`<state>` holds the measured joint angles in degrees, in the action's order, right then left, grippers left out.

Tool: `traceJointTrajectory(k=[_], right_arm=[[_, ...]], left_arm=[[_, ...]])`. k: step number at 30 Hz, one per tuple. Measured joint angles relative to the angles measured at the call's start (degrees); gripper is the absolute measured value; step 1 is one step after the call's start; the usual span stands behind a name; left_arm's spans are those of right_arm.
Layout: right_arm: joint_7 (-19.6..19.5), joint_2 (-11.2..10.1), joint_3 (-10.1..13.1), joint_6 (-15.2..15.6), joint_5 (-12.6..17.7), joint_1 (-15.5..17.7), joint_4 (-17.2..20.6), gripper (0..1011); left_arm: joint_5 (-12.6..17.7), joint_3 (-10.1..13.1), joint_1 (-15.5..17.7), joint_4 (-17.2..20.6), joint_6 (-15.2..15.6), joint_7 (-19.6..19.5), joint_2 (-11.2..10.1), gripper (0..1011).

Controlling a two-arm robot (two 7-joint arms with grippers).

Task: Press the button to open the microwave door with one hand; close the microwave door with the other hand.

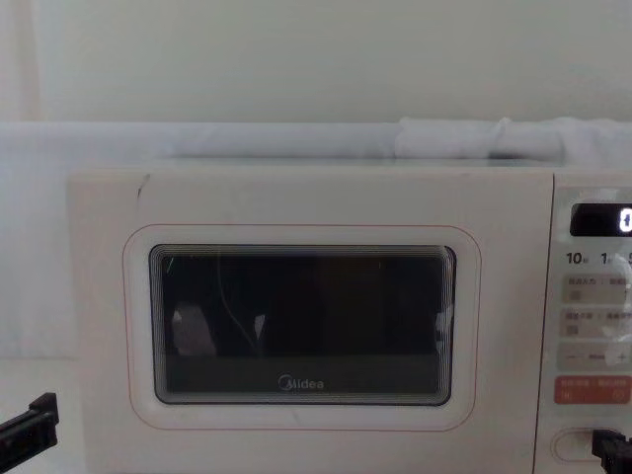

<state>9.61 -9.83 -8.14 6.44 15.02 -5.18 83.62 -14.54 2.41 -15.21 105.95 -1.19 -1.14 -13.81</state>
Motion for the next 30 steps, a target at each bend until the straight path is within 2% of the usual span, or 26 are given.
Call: traceJointTrajectory(k=[30], right_arm=[[0.3, 0.6, -0.8, -1.0, -0.7, -2.5, -3.6, 0]], left_arm=[[0.0, 0.0, 0.0, 0.0, 0.0, 0.0, 0.0, 1001]])
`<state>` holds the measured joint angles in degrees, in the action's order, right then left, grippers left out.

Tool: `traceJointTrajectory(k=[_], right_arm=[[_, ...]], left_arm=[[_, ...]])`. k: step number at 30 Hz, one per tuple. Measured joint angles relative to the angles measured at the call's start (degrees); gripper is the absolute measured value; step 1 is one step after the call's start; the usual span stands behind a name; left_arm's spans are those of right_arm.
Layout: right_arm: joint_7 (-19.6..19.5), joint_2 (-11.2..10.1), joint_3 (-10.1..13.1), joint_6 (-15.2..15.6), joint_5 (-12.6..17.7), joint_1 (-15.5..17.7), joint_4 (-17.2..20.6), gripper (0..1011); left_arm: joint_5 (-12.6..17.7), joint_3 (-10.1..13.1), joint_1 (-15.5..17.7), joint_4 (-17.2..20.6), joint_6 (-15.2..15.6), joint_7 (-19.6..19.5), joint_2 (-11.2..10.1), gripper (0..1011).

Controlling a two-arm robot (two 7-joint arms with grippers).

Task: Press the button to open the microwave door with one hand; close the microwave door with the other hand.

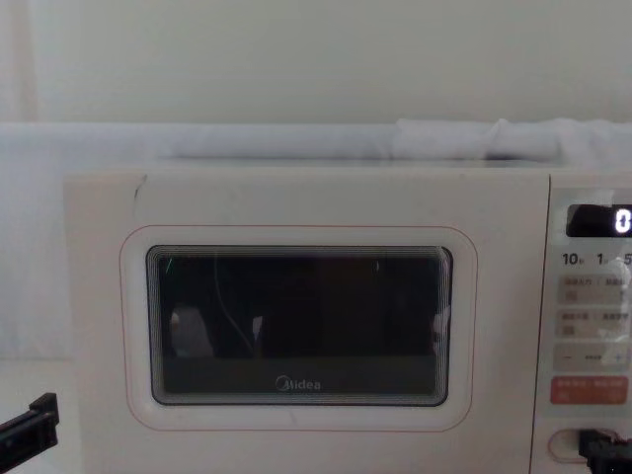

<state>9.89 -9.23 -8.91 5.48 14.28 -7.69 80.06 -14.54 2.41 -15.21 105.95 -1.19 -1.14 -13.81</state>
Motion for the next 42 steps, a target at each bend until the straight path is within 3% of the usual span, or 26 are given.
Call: traceJointTrajectory(k=[42], right_arm=[[-0.7, 1.9, -0.6, -1.0, -0.9, -2.4, -3.0, 0]], left_arm=[[0.0, 0.0, 0.0, 0.0, 0.0, 0.0, 0.0, 1001]])
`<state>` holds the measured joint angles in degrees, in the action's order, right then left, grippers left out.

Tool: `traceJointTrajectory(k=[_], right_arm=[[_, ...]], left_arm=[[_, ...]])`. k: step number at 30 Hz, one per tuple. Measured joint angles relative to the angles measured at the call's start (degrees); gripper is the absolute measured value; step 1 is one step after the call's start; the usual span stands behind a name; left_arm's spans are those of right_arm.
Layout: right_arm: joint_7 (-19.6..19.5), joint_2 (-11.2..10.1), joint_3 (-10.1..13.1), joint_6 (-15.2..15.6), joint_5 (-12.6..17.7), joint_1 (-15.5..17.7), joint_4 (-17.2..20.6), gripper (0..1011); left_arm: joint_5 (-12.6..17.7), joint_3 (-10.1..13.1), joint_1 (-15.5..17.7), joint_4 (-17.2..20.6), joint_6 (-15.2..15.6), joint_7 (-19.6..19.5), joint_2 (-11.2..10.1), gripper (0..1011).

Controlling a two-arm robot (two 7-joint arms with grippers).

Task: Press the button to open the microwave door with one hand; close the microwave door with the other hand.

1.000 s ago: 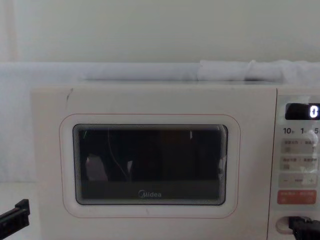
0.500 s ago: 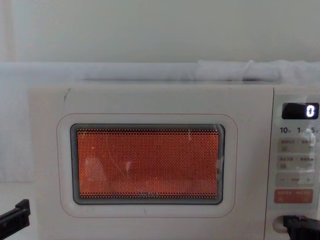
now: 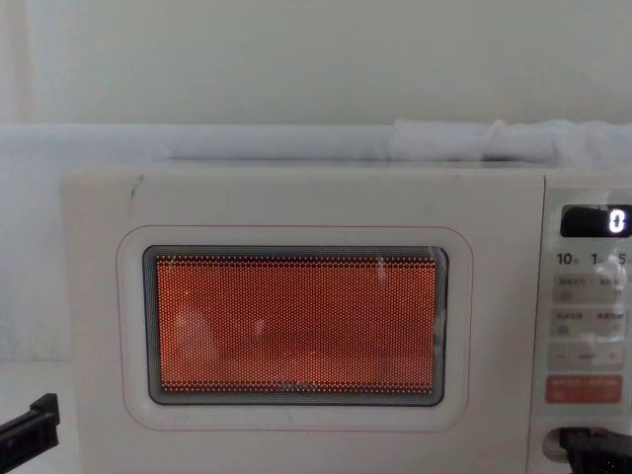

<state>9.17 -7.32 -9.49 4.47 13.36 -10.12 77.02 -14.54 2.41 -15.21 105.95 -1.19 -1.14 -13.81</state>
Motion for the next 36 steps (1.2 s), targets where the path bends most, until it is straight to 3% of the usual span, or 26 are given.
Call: traceJointTrajectory(k=[16, 36], right_arm=[[-0.7, 0.7, 0.3, -0.2, -0.8, -0.4, -0.4, 0], [-1.7, -1.2, 2.9, 2.2, -1.2, 6.3, 8.0, 0]], left_arm=[[0.0, 0.0, 0.0, 0.0, 0.0, 0.0, 0.0, 1001], [0.0, 0.0, 0.0, 0.0, 0.0, 0.0, 0.0, 1001]])
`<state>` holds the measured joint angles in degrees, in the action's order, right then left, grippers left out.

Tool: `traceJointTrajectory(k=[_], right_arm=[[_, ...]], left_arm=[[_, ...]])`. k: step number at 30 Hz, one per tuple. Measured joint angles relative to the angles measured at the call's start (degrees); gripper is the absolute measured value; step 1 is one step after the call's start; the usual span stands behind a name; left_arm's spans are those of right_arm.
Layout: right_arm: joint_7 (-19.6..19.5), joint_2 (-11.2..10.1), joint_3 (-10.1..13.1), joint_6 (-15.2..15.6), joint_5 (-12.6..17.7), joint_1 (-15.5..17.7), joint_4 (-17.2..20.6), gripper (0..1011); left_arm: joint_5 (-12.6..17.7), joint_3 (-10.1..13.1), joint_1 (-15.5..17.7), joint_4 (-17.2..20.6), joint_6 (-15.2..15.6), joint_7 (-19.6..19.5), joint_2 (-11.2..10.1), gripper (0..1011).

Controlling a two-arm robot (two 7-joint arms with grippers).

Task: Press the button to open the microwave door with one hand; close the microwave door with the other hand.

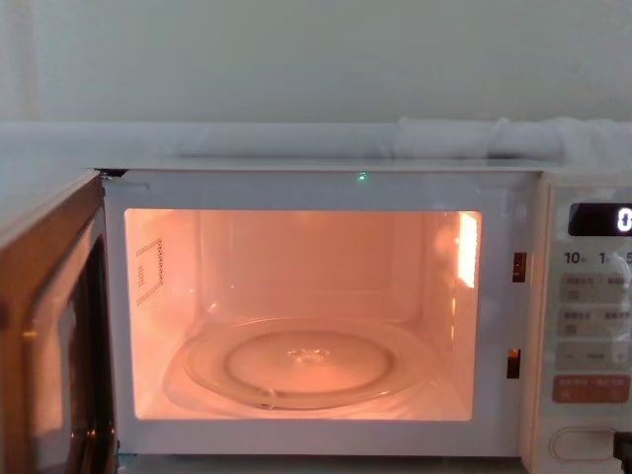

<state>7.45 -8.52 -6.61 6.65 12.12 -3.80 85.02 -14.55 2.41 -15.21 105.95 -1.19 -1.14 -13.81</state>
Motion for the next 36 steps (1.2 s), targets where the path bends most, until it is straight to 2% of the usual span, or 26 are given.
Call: traceJointTrajectory(k=[10, 20, 28, 36], right_arm=[[1.2, -0.6, -0.1, 0.9, 0.2, 0.6, 1.3, 0], [1.9, -2.6, 1.2, 2.2, 1.1, 4.0, 7.8, 0], [0.9, -4.3, 3.8, 3.1, 1.6, 7.5, 12.9, 0], [-0.6, -5.6, 8.4, 3.4, 1.8, 10.0, 15.8, 0]], left_arm=[[0.0, 0.0, 0.0, 0.0, 0.0, 0.0, 0.0, 1001], [0.0, 0.0, 0.0, 0.0, 0.0, 0.0, 0.0, 1001], [0.0, 0.0, 0.0, 0.0, 0.0, 0.0, 0.0, 1001], [0.0, 0.0, 0.0, 0.0, 0.0, 0.0, 0.0, 1001]])
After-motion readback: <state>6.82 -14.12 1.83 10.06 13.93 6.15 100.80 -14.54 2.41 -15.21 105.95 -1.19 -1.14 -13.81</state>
